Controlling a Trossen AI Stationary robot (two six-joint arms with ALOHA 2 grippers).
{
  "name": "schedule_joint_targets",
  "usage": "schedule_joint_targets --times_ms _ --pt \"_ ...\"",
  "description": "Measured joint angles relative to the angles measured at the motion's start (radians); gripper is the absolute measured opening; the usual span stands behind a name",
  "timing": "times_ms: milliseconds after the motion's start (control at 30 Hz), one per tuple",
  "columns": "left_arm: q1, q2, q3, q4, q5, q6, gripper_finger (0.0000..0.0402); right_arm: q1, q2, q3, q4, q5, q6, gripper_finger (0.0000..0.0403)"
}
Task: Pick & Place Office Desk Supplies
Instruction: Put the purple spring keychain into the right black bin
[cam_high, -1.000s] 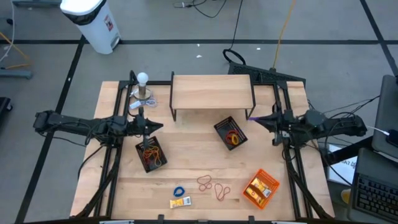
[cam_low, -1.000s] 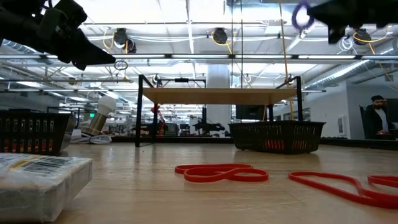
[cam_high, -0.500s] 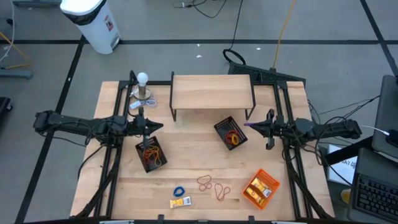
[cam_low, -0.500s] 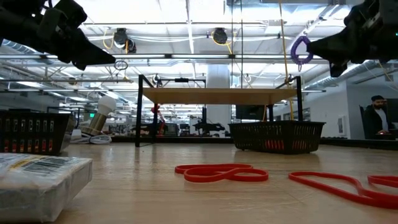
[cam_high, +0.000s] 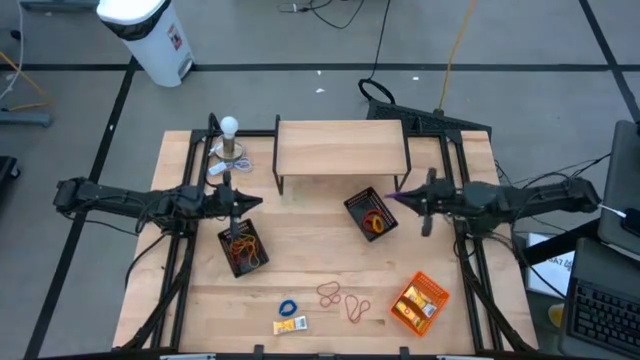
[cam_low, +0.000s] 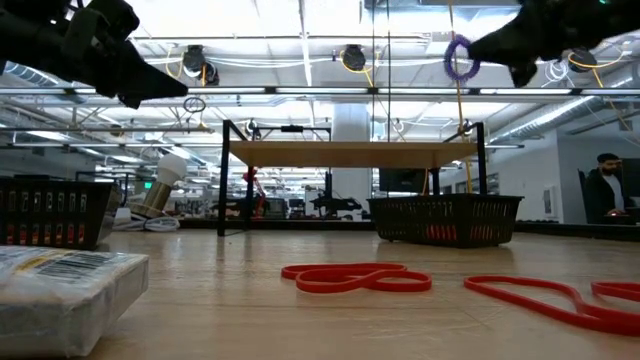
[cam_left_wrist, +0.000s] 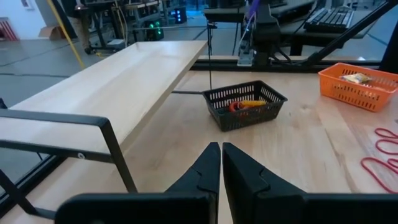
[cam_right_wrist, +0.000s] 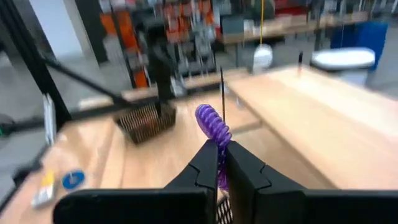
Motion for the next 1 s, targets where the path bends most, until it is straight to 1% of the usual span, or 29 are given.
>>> schedule_joint_targets --times_ms 200,267,400,633,867,1000 --pt "0.000 0.000 0.000 0.005 0.000 0.010 0.0021 0.000 0.317 0.173 -0.159 -0.001 0.075 0.0006" --pt "0.000 0.000 0.000 0.005 0.000 0.010 0.0021 0.000 0.394 0.212 -0.185 -0.008 0.085 0.0006" --pt "0.000 0.001 0.000 0.003 0.000 0.010 0.0021 -0.001 0.516 0.260 -0.235 -0.054 0.117 0.0006" --pt "0.000 0.001 0.000 -0.003 0.000 0.006 0.0021 -0.009 0.635 0.291 -0.298 -0.056 0.186 0.0006" --pt "-0.001 0.001 0.000 -0.003 0.008 -0.001 0.0021 -0.022 0.693 0.292 -0.308 -0.057 0.215 0.0006" --pt "-0.001 0.001 0.000 -0.001 0.008 -0.009 0.0021 -0.022 0.725 0.292 -0.307 -0.084 0.200 0.0013"
